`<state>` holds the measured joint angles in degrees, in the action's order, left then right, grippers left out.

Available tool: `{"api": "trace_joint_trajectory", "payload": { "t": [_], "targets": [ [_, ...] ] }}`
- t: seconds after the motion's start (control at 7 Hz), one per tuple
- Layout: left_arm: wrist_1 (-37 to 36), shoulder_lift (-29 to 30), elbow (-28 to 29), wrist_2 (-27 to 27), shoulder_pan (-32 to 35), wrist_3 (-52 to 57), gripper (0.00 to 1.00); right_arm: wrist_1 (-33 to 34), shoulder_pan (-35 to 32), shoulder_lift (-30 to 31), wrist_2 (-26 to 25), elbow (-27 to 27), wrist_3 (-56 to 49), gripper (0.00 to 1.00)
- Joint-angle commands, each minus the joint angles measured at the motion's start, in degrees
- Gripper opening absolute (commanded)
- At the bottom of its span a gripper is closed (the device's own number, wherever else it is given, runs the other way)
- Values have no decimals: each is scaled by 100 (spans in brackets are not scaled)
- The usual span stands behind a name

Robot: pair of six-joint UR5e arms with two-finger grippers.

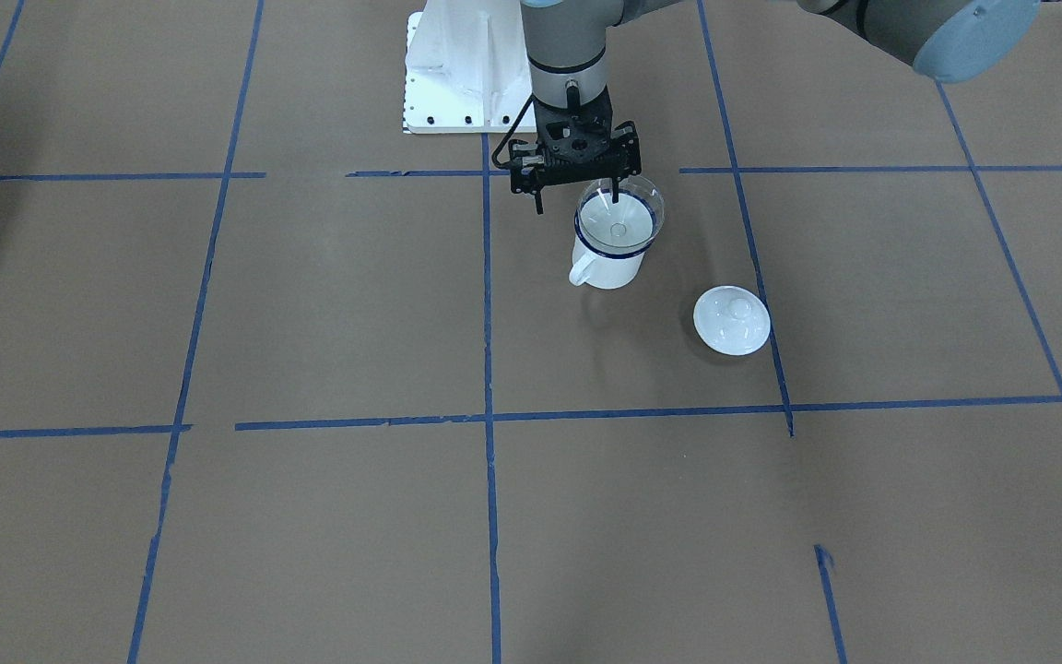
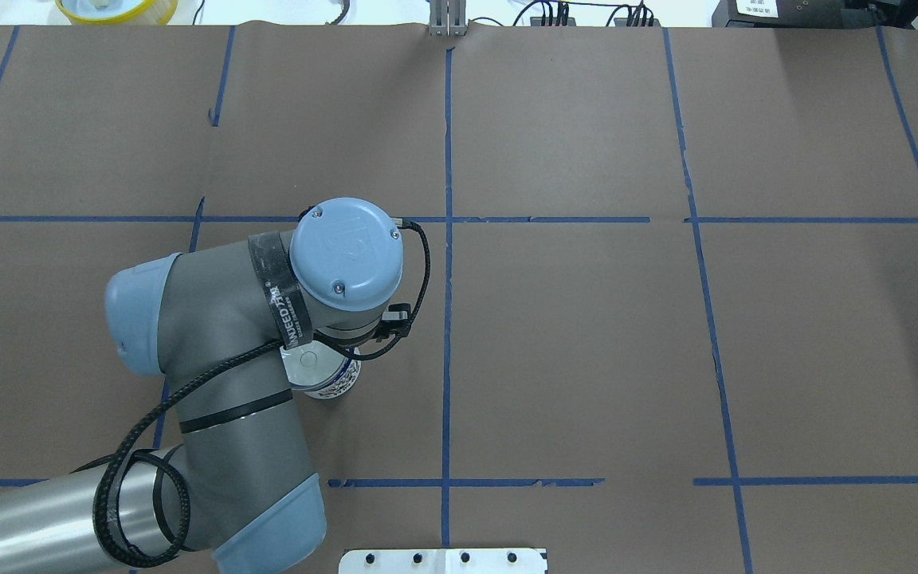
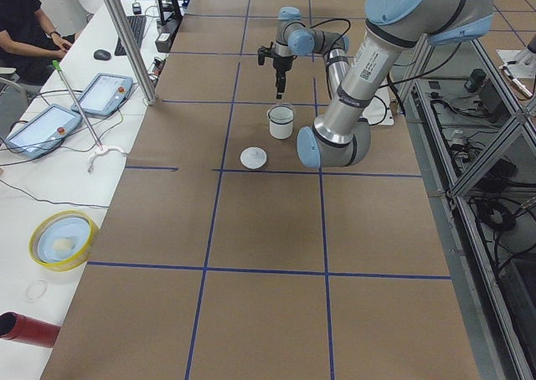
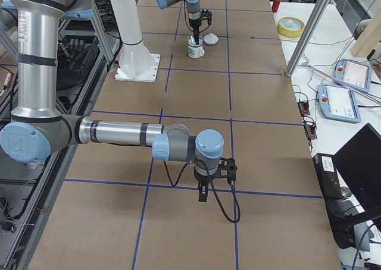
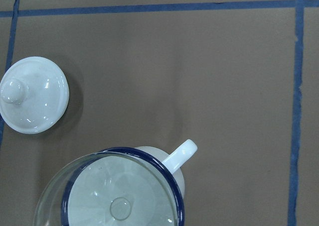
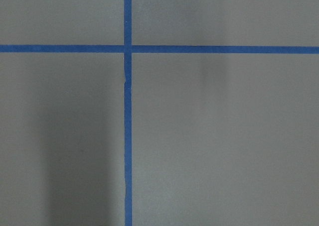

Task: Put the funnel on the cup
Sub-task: 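Lower the funnel into the mug, open the left gripper, withdraw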

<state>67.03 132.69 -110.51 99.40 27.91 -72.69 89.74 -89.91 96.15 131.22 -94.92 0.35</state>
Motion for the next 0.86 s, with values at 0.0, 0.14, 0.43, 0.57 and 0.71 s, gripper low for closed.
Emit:
{"api": "trace_joint_trajectory", "payload": {
  "t": [0.0,0.14,0.43,0.57,0.71],
  "targets": [
    [336,-41,-269,837,1217,784,100,0,0,0,0,0,0,100],
    [485,-381,-270,1653,2191,1940,100,0,0,0,0,0,0,100],
    [1152,-1504,-200,2484,3549,3623,100,0,0,0,0,0,0,100],
    [1172,-1909,114,2714,4190,4579,100,0,0,0,0,9,0,100],
    [1189,-2340,309,2725,4666,5607,100,0,0,0,0,0,0,100]
  ]
}}
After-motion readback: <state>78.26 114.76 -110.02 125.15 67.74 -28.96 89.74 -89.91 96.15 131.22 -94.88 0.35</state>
